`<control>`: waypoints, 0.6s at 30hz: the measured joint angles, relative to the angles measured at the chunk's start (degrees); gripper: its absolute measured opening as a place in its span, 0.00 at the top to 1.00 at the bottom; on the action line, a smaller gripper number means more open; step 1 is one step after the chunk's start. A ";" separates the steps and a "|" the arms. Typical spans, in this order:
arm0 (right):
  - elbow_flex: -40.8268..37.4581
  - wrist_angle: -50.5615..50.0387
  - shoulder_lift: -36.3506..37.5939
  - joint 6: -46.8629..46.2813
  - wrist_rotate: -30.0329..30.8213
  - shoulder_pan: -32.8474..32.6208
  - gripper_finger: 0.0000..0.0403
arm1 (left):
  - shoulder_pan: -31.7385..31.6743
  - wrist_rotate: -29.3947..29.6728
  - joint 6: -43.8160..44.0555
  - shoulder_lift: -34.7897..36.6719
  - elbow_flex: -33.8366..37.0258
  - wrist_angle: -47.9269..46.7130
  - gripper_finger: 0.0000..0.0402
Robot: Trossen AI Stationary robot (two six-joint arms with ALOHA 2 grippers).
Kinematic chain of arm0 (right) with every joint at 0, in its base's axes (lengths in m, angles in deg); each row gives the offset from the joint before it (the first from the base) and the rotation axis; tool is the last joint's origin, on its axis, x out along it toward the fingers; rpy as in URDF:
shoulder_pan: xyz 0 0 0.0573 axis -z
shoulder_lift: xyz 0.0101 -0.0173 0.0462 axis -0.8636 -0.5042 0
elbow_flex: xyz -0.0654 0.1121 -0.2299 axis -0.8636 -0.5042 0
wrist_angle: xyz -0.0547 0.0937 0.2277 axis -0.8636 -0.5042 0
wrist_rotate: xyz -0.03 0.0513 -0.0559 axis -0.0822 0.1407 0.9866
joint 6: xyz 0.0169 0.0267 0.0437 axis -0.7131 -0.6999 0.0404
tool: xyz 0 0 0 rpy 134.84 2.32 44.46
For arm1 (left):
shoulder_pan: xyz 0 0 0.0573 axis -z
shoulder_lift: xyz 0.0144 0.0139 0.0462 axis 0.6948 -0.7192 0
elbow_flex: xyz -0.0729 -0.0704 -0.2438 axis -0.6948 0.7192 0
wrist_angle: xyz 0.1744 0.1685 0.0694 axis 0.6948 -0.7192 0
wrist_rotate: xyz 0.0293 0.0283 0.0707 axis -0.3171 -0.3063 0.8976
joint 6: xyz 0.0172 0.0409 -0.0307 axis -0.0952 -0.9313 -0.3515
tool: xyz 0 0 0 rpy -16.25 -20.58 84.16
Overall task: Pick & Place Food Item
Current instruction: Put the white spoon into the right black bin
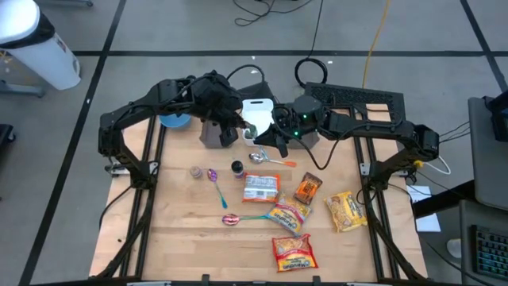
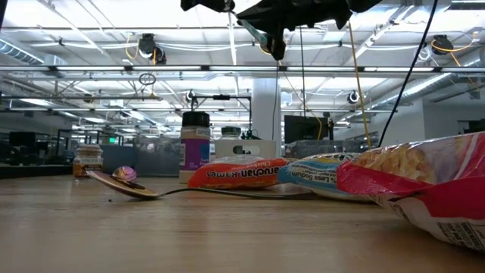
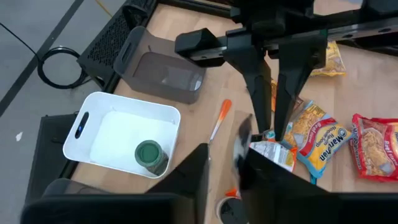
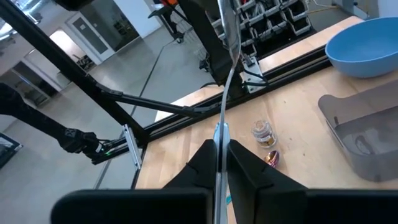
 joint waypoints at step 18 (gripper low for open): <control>0.00 0.05 0.00 -0.15 0.18 1.23 0.98 | -0.22 0.46 1.21 6.56 0.00 6.72 0.50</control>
